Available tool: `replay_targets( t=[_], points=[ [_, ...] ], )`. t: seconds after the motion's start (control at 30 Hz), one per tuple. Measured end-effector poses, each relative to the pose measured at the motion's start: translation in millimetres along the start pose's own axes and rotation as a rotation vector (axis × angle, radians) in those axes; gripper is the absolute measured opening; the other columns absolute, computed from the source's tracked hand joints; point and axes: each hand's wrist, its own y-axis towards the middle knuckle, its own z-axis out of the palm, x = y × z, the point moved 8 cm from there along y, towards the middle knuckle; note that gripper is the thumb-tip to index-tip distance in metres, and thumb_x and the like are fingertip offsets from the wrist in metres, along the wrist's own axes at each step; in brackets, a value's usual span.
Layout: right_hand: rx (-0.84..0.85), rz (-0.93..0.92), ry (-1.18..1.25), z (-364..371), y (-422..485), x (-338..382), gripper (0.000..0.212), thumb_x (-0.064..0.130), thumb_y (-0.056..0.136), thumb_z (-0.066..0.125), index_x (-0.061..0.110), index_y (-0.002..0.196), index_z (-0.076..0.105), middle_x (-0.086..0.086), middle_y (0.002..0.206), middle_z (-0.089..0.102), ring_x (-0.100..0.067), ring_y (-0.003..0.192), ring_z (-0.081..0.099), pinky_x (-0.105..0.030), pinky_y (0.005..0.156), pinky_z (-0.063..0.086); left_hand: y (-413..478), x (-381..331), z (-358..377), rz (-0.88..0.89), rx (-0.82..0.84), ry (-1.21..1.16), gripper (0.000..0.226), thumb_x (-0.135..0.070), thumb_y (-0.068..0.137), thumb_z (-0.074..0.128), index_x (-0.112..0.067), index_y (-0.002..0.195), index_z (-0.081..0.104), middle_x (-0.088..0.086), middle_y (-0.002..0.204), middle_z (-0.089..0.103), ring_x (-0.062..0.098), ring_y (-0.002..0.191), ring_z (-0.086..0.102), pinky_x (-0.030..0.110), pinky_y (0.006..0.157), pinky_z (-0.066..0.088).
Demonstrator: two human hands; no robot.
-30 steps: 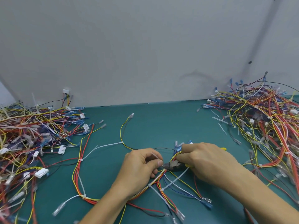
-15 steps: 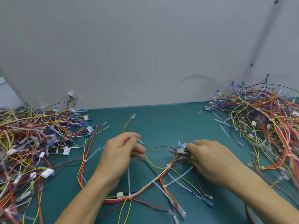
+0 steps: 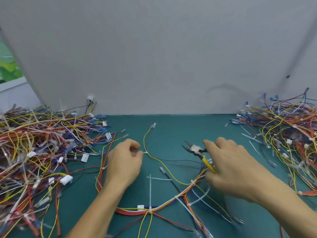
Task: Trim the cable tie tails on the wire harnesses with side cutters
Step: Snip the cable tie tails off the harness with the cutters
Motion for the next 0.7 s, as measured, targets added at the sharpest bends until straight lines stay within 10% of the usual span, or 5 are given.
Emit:
replay_targets(
  t=[0.13,0.23,0.7],
  points=[
    [-0.105,-0.092,-0.095,-17,26,29,0.029,0.033,0.081,0.051,0.022,0.108,0.051,0.001,0.092,0.048,-0.026,0.094,0.052,-0.033,0.068,0.034,1,-2,10,0.158,-0.002,0.537,0.036,-0.021,0.091,0.056,-0.027,0.127,0.055,-0.004,0.130,0.055,0.024,0.117,0.046,0.037,0.094,0.035],
    [-0.158,-0.189,-0.202,-21,44,55,0.012,0.027,0.081,0.052,0.022,0.091,0.054,0.001,0.085,0.044,-0.027,0.093,0.052,-0.032,0.069,0.026,4,-2,22,0.129,0.052,0.720,0.019,-0.026,0.093,0.050,-0.030,0.109,0.059,-0.006,0.114,0.059,0.024,0.111,0.046,0.037,0.076,0.023],
    [-0.161,-0.302,-0.271,24,63,107,0.014,0.020,0.091,0.053,0.013,0.102,0.058,-0.009,0.105,0.054,-0.029,0.096,0.053,-0.035,0.069,0.029,12,14,28,0.078,0.033,0.456,0.021,-0.038,0.092,0.051,-0.037,0.099,0.071,-0.005,0.097,0.071,0.024,0.103,0.054,0.035,0.073,0.021]
  ],
)
